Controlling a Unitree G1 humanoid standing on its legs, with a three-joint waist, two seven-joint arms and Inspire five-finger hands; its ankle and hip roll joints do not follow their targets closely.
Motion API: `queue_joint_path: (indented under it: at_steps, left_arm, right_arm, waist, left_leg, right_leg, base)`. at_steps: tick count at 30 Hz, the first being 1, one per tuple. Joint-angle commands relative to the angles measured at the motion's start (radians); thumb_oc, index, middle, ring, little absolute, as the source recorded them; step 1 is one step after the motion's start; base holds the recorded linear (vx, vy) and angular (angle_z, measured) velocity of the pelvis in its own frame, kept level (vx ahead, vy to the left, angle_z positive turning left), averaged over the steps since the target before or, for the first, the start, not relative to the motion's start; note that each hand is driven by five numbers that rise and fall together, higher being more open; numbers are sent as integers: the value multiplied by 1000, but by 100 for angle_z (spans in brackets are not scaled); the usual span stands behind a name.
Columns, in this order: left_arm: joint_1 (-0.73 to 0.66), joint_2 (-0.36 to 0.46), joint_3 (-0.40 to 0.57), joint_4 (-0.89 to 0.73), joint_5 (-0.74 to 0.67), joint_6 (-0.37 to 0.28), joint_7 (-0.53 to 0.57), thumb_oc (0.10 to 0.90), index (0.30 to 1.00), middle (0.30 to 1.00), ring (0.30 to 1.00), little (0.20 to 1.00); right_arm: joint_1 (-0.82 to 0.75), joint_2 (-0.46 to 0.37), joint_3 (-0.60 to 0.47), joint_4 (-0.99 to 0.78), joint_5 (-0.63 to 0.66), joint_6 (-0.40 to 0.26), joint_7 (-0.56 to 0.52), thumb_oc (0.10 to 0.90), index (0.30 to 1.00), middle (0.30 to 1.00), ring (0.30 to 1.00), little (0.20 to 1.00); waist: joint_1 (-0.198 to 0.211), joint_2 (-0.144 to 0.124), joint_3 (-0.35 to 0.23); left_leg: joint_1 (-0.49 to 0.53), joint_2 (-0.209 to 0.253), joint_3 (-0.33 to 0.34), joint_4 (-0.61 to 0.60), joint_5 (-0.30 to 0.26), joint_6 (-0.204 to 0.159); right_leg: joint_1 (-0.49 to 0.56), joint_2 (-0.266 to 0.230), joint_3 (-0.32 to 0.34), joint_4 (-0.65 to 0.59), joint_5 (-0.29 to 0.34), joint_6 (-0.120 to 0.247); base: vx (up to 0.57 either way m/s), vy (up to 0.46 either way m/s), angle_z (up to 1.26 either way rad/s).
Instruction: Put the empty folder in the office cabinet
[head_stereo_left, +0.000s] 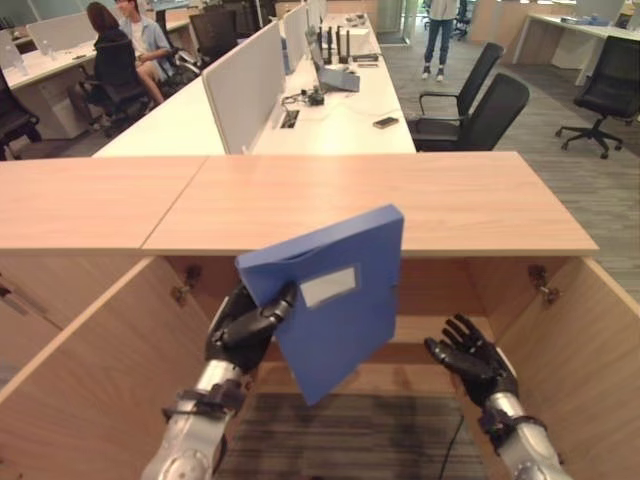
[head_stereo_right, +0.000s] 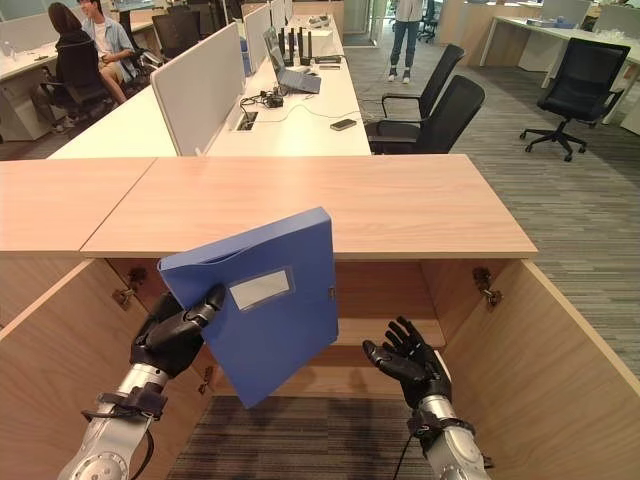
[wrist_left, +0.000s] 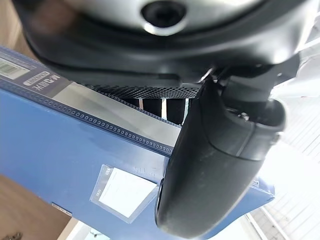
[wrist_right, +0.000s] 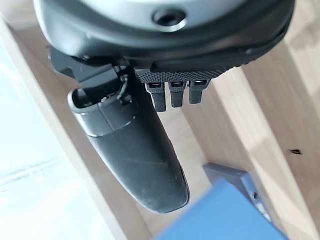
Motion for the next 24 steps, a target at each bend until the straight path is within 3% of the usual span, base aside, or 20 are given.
queue_joint_path:
  at_steps: [1, 9, 24]
  left_arm:
    - [-89, 5, 98, -34, -1, -123, -7, 400, 300, 300, 300, 300]
    - [-116, 27, 85, -19, 74, -109, -18, 400, 300, 300, 300, 300]
    - [-315, 107, -185, 112, -2, -18, -173, 400, 300, 300, 300, 300]
  right_arm:
    - [-83, -30, -94, -135, 0, -132, 10, 800, 900, 900, 900, 900]
    - [-134, -61, -61, -200, -18, -123, 58, 800, 900, 900, 900, 900]
    - [-306, -167, 204, -147, -62, -27, 239, 800, 900, 900, 900, 900]
  waist:
    - [20, -35, -53]
    - [34, -42, -55]
    - [37, -43, -66]
  left_leg:
    - [22, 30, 6, 0, -96, -34]
    - [17, 30, 2, 0, -92, -33]
    - [14, 34, 7, 0, -83, -37]
  right_leg:
    - [-38, -18, -83, 1, 26, 28]
    - [-40, -16, -87, 1, 27, 26]
    - [-46, -15, -90, 1, 33, 29]
  base:
    - [0, 0, 0]
    - [0, 0, 0]
    - [0, 0, 0]
